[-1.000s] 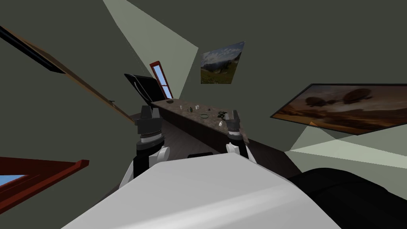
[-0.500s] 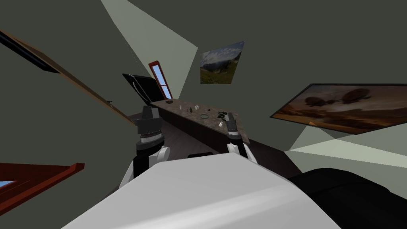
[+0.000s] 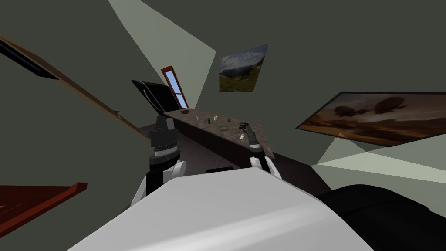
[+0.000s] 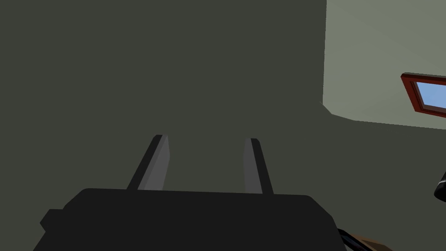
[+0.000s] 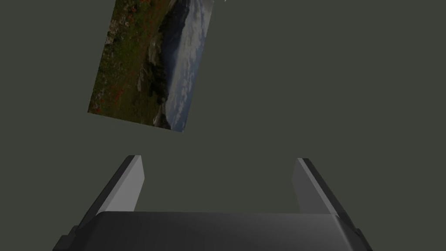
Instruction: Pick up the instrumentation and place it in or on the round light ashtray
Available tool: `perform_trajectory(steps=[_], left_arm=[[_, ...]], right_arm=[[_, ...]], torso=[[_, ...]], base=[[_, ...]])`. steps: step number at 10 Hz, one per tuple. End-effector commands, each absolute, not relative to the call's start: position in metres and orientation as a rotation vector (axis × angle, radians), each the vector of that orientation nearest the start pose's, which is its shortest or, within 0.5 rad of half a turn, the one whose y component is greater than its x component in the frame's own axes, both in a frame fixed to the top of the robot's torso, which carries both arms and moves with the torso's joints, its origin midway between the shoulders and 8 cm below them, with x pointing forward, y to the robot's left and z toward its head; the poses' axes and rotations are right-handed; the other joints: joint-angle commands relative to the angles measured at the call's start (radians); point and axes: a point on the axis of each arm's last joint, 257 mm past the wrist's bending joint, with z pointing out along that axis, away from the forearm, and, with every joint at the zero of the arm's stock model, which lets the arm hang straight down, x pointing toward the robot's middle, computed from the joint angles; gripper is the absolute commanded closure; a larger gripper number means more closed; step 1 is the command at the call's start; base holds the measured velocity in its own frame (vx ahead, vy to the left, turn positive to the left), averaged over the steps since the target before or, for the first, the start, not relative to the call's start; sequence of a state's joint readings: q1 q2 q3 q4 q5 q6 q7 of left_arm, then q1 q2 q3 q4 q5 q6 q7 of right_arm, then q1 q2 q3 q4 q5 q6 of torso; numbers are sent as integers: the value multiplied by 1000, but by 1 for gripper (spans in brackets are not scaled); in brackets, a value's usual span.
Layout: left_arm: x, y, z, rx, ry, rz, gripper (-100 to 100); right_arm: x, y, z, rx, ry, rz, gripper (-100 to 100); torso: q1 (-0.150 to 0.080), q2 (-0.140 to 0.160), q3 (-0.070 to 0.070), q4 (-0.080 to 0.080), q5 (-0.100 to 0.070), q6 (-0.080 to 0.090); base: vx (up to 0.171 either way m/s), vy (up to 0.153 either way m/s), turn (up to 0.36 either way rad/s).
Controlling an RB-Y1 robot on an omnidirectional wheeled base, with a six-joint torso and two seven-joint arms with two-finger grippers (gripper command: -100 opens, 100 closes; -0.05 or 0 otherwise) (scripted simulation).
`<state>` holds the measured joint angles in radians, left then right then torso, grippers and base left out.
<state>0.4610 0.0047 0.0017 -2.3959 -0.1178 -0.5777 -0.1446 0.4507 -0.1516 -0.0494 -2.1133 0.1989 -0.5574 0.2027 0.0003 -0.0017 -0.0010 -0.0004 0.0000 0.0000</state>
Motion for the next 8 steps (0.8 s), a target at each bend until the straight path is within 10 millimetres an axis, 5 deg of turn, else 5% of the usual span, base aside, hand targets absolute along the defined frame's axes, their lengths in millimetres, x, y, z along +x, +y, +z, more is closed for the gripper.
perform_trajectory(steps=[1, 8], left_arm=[[306, 250, 97, -353, 543, -1144, 0], [306, 250, 97, -353, 543, -1144, 0]], right_arm=[[379, -269, -43, 322, 958, 859, -100], [400, -292, -94, 214, 1091, 569, -100]], torso=[[0, 0, 0, 0, 0, 0], [0, 0, 0, 0, 0, 0]], base=[[29, 9, -26], [29, 8, -17]])
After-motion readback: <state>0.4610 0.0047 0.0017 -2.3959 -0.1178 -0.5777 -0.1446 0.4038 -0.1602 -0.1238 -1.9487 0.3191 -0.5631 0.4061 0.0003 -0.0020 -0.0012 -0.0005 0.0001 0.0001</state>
